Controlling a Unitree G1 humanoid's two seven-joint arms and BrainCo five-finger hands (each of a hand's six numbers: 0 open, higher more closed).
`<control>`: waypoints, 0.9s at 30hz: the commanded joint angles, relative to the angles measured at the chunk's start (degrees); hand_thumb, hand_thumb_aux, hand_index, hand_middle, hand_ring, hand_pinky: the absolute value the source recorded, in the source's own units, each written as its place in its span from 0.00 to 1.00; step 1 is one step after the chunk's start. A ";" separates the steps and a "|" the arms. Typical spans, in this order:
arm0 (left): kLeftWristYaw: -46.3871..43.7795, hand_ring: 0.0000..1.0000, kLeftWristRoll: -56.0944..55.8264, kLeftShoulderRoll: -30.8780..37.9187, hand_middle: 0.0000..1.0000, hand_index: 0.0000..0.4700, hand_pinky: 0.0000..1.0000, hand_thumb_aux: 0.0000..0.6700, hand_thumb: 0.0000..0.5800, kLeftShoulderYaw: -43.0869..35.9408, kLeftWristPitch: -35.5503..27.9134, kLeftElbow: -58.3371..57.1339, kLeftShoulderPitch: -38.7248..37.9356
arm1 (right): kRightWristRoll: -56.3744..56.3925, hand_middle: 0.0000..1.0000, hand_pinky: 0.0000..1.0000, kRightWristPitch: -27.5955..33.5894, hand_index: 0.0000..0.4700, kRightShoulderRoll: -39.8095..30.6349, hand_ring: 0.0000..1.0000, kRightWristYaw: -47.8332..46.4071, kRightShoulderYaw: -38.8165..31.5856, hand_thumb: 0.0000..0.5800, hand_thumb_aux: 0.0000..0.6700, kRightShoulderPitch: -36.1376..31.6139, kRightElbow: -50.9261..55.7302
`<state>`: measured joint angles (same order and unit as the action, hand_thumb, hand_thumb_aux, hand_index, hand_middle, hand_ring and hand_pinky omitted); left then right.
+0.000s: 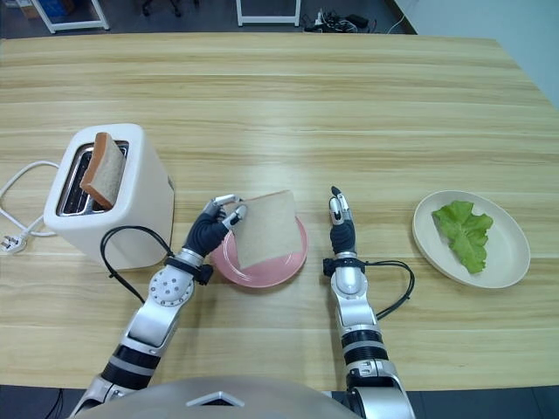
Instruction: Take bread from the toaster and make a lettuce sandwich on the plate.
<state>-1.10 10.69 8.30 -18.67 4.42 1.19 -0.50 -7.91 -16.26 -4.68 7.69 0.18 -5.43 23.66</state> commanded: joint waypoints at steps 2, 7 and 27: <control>-2.26 1.00 2.37 1.84 1.00 1.00 1.00 1.00 1.00 0.54 -2.36 -3.05 0.68 | -0.04 0.00 0.00 1.91 0.00 -0.15 0.00 -0.47 0.01 0.00 0.00 1.09 -0.01; -2.47 1.00 7.87 4.86 1.00 1.00 1.00 1.00 1.00 0.43 -3.77 -0.39 0.00 | -0.04 0.00 0.00 2.15 0.00 -0.26 0.00 -0.61 0.08 0.00 0.00 1.15 -0.17; 22.93 0.00 20.87 4.19 0.00 0.00 0.00 0.00 0.00 3.46 7.72 11.41 -6.32 | -11.93 0.00 0.00 -2.48 0.00 -9.68 0.00 3.28 4.03 0.00 0.00 7.60 -21.85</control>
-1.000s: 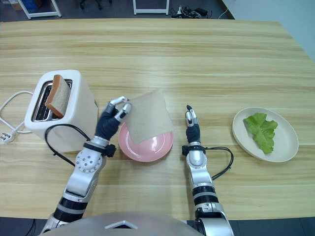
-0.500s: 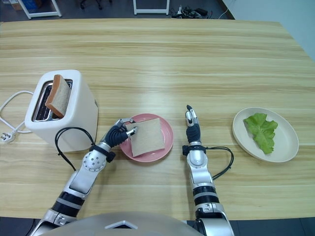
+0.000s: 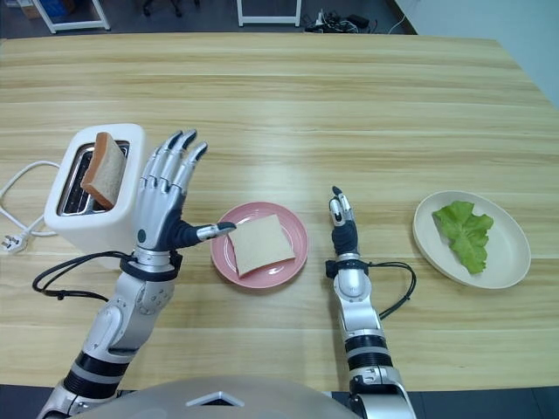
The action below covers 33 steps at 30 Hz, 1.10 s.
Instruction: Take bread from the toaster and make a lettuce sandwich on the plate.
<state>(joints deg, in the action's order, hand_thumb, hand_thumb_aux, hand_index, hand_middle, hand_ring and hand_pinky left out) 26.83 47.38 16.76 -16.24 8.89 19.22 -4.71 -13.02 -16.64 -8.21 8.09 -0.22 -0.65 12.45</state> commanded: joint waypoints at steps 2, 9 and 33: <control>-7.99 0.00 -23.63 -6.54 0.00 0.00 0.00 0.00 0.00 1.26 4.99 -11.47 -2.76 | -12.59 0.00 0.00 -1.37 0.00 -10.92 0.00 6.06 9.59 0.00 0.00 3.68 -16.02; -12.09 0.00 -31.99 -10.83 0.00 0.00 0.00 0.00 0.00 1.77 9.16 -18.39 -4.60 | -42.60 0.00 0.00 9.33 0.00 -37.25 0.00 18.03 13.55 0.00 0.00 2.06 1.04; -14.06 0.00 -27.93 -12.31 0.00 0.00 0.00 0.00 0.00 2.29 8.54 -17.46 -6.44 | -36.87 0.00 0.00 5.63 1.00 -42.74 0.00 23.31 -13.18 1.00 1.00 -20.81 53.43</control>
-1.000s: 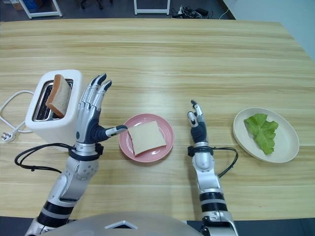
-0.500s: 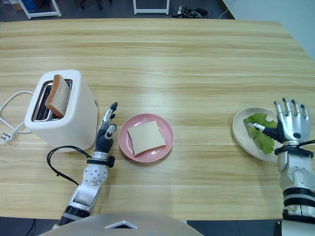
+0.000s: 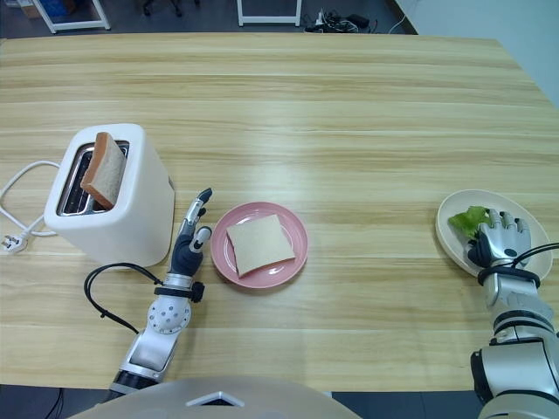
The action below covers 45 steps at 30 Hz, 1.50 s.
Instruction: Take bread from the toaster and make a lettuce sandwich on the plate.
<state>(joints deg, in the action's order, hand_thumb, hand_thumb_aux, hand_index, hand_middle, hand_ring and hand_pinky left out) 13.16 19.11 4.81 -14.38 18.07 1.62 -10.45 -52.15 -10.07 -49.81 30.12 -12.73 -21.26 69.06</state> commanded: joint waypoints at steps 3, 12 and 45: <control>-0.51 0.00 0.43 -0.46 0.00 0.00 0.00 0.00 0.00 0.51 -0.51 0.02 -0.78 | 4.06 0.00 0.00 -1.38 1.00 -1.80 0.00 2.56 -0.14 1.00 1.00 2.22 -9.32; -1.48 0.00 -3.71 -1.85 0.00 0.00 0.00 0.00 0.00 2.23 -0.13 -1.88 0.02 | 4.59 0.00 0.00 7.26 1.00 1.22 0.00 -3.98 6.02 1.00 1.00 11.97 -61.04; -2.81 0.00 -3.53 -4.25 0.00 0.00 0.00 0.00 0.00 2.60 0.32 -6.18 1.38 | -6.19 0.00 0.00 2.76 1.00 21.64 0.00 -15.42 -16.55 1.00 1.00 19.11 -70.76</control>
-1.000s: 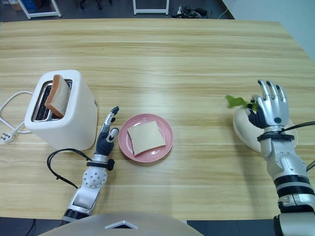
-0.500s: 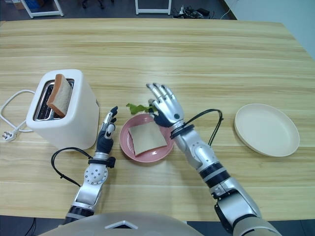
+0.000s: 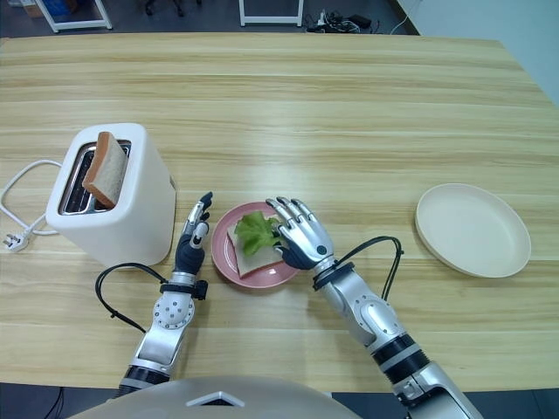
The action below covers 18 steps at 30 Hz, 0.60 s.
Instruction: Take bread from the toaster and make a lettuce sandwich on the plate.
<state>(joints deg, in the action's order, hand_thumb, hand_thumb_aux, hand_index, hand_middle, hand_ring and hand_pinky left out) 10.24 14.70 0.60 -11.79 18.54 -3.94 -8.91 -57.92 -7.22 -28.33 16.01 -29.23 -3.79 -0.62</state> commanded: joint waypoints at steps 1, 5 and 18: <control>0.12 0.00 0.96 0.01 0.00 0.00 0.00 0.00 0.00 0.01 -0.16 -0.65 -0.20 | -0.57 0.00 0.00 -0.28 1.00 0.25 0.00 -1.69 -0.41 1.00 1.00 1.88 -1.01; 0.29 0.00 1.40 -0.03 0.00 0.00 0.00 0.00 0.00 -0.08 -0.25 -0.63 -0.55 | -0.98 0.00 0.00 -1.52 1.00 0.51 0.00 -3.16 -2.13 1.00 1.00 2.73 0.60; 1.74 0.00 4.12 0.34 0.00 0.00 0.00 0.00 0.00 -0.20 0.93 -0.81 -0.20 | 5.23 0.00 0.00 -4.09 0.00 -0.08 0.00 -4.60 3.98 0.00 0.00 5.52 -5.77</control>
<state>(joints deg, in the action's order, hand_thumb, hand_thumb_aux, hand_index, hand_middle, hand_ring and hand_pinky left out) 11.22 17.23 0.65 -11.81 18.93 -4.77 -8.95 -55.65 -11.10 -27.48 12.46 -28.25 0.73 -4.28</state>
